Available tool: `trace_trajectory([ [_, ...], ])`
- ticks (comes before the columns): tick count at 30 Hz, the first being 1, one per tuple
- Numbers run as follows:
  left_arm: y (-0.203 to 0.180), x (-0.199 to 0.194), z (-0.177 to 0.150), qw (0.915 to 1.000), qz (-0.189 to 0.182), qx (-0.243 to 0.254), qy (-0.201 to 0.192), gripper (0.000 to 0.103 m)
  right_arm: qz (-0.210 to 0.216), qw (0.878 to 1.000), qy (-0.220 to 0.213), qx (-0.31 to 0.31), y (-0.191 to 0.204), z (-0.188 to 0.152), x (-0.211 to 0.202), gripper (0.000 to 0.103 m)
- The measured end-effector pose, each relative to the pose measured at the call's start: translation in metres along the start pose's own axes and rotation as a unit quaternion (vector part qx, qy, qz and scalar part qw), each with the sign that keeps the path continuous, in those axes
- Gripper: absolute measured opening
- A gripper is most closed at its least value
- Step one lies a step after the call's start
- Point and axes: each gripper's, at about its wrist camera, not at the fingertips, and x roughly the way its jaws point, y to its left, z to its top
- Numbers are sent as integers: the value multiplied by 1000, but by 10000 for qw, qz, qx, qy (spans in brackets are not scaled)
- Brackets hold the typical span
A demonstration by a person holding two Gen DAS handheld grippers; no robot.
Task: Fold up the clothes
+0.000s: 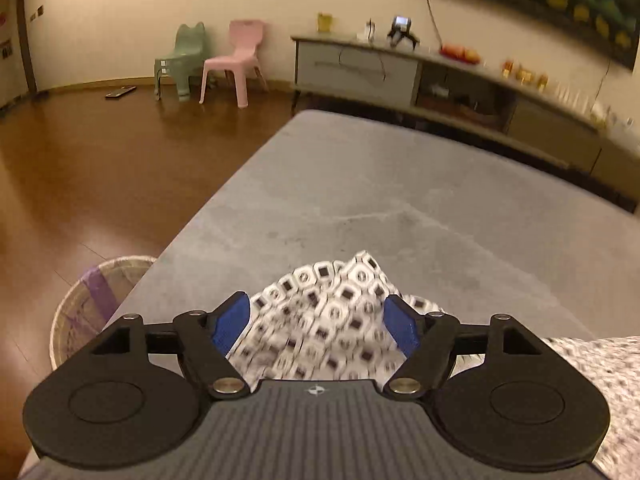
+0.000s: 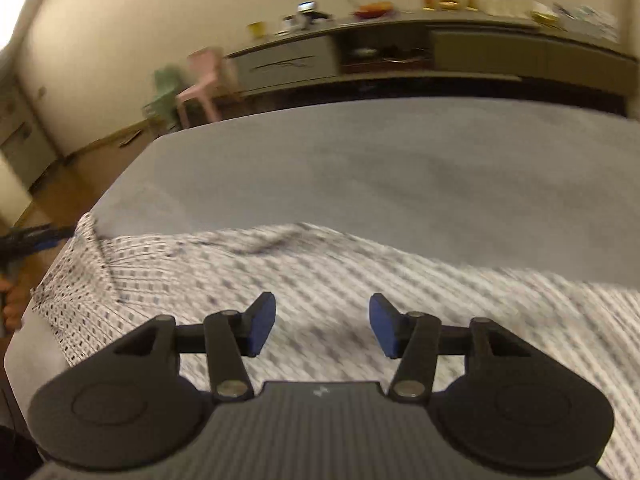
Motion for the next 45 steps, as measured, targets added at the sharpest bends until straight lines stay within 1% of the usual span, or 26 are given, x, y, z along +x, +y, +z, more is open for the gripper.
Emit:
trace_trajectory([
  [2, -8, 13, 8, 9997, -180, 126, 78, 76, 40, 9998, 41, -199, 15, 16, 21, 65],
  [4, -16, 23, 10, 9989, -181, 404, 156, 74, -18, 9997, 119, -234, 22, 34, 42, 66],
  [5, -17, 28, 7, 9983, -168, 536, 181, 67, -21, 9996, 213, -168, 22, 42, 55, 66],
  [6, -19, 34, 5, 9974, -155, 668, 206, 45, 5, 9993, 371, -37, 21, 50, 68, 66],
  [7, -20, 39, 2, 9965, -152, 788, 225, 33, 43, 9982, 580, 135, 19, 57, 83, 65],
  [9, -16, 39, -5, 9962, -339, 787, 144, 19, 132, 9950, 868, 470, 14, 65, 108, 57],
  [10, -12, 35, -7, 9966, -446, 688, 88, 16, 178, 9944, 896, 536, 14, 68, 116, 56],
  [11, -3, 31, -6, 9971, -543, 524, -10, 15, 231, 9945, 875, 535, 16, 71, 121, 39],
  [12, 6, 27, -3, 9974, -671, 232, -111, 13, 288, 9938, 916, 557, 18, 73, 125, 3],
  [14, 37, 16, -2, 9930, -945, -593, -387, 12, 512, 9936, 686, 739, 16, 78, 121, 1],
  [15, 57, 14, -6, 9879, -1026, -1058, -476, 12, 714, 9914, 478, 984, 10, 81, 116, 1],
  [17, 91, 14, -15, 9740, -1206, -1848, -513, 12, 1293, 9734, 62, 1891, -13, 84, 107, 1],
  [18, 100, 18, -20, 9685, -1317, -2064, -457, 12, 1372, 9669, -16, 2150, -19, 83, 108, 1],
  [20, 104, 25, -25, 9670, -1302, -2146, -442, 12, 1487, 9592, 52, 2403, -24, 82, 116, 1],
  [21, 104, 27, -26, 9661, -1302, -2174, -485, 12, 1514, 9583, 125, 2419, -22, 80, 120, 7],
  [23, 104, 27, -25, 9598, -1432, -2327, -641, 12, 1547, 9594, 214, 2347, -14, 77, 122, 18],
  [26, 96, 27, -20, 9583, -1490, -2309, -781, 12, 1438, 9706, 328, 1903, 7, 81, 125, 36],
  [29, 89, 20, -17, 9586, -1561, -2208, -892, 12, 1276, 9813, 435, 1375, 30, 88, 128, 41],
  [31, 88, 15, -17, 9587, -1605, -2153, -935, 12, 1165, 9866, 505, 1021, 45, 92, 129, 38],
  [32, 88, 14, -17, 9587, -1615, -2141, -951, 12, 1109, 9888, 540, 843, 52, 94, 130, 11],
  [33, 91, 14, -18, 9573, -1638, -2170, -979, 12, 1053, 9906, 574, 665, 60, 96, 131, 0],
  [35, 97, 14, -19, 9556, -1658, -2206, -1031, 12, 1022, 9922, 574, 436, 70, 101, 130, 0],
  [38, 98, 12, -20, 9559, -1682, -2168, -1050, 12, 1350, 9852, 196, 1042, 52, 115, 113, 1],
  [40, 95, 14, -18, 9578, -1621, -2132, -1043, 12, 1184, 9857, 292, 1163, 42, 115, 105, 12],
  [42, 92, 10, -15, 9575, -1605, -2134, -1089, 12, 1042, 9857, 627, 1169, 39, 109, 104, 30],
  [45, 91, 1, -14, 9504, -1780, -2160, -1358, 12, 653, 9895, 796, 1015, 50, 101, 108, 51],
])
